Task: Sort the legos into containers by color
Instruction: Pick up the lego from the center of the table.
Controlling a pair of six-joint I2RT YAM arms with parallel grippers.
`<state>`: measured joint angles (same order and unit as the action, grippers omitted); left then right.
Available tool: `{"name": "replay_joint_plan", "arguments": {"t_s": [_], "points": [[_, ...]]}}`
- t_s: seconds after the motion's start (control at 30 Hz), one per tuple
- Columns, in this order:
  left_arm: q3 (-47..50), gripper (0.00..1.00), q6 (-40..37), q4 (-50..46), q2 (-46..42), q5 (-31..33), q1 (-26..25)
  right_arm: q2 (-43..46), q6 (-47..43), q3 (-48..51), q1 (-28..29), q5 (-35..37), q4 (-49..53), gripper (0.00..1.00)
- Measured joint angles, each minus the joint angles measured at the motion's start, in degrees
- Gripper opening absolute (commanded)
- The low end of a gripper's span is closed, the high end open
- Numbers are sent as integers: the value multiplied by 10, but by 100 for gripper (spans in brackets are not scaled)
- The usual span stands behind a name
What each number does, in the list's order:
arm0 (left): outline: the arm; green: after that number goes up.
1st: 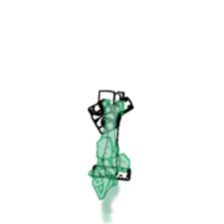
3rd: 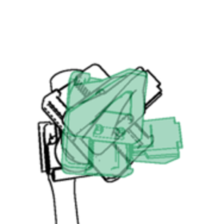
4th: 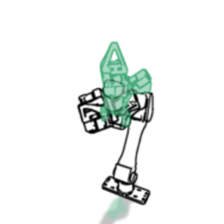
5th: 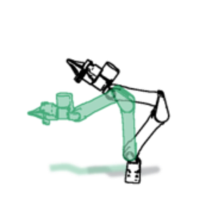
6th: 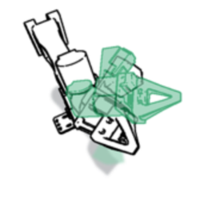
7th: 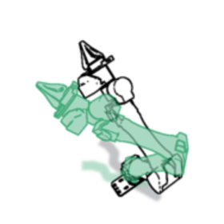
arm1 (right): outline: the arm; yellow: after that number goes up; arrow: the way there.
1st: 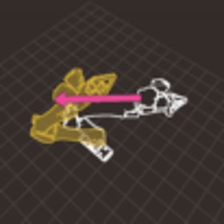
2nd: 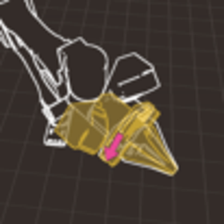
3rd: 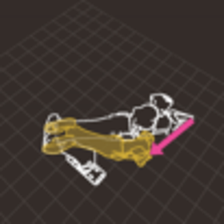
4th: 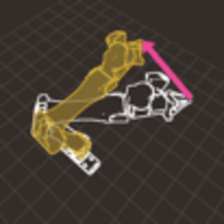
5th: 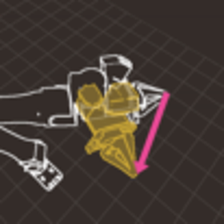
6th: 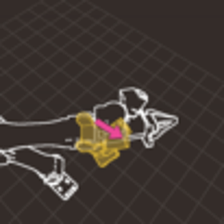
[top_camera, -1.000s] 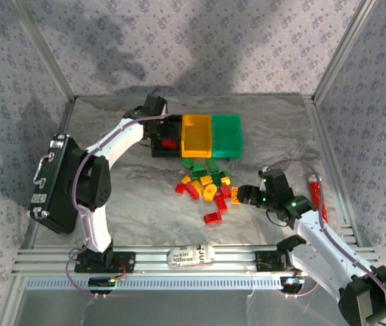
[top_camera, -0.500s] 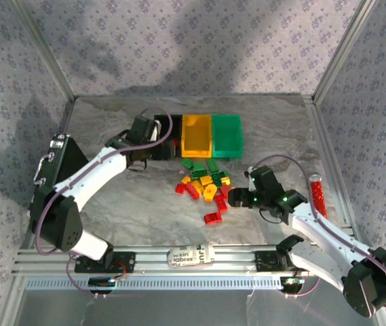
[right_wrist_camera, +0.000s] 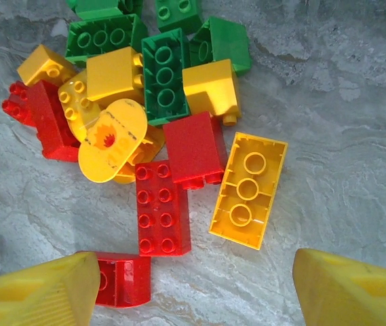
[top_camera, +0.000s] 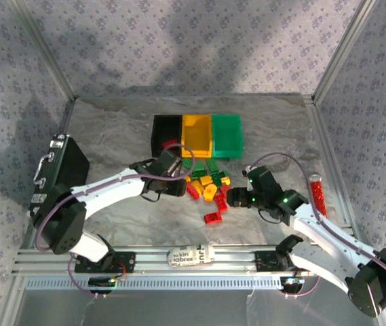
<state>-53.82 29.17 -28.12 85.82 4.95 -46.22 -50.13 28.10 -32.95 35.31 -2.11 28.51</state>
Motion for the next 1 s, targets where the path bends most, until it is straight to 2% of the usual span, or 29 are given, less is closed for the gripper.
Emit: {"name": "replay_joint_plan", "arguments": {"t_s": [0.17, 0.63, 0.77, 0.9, 1.0], "points": [[0, 70, 10, 14, 51, 0, -21, 22, 6, 0, 0, 0, 2, 76], [-40, 67, 6, 14, 135, 10, -22, 48, 10, 19, 0, 9, 17, 76], [-62, 61, 1, 14, 153, 11, -21, 48, 11, 25, 0, 9, 17, 76], [-77, 48, -7, 2, 167, 23, -19, 48, 10, 27, 0, 9, 17, 76], [-84, 43, -13, -2, 171, 24, -17, 48, 10, 28, 0, 9, 16, 76]]}}
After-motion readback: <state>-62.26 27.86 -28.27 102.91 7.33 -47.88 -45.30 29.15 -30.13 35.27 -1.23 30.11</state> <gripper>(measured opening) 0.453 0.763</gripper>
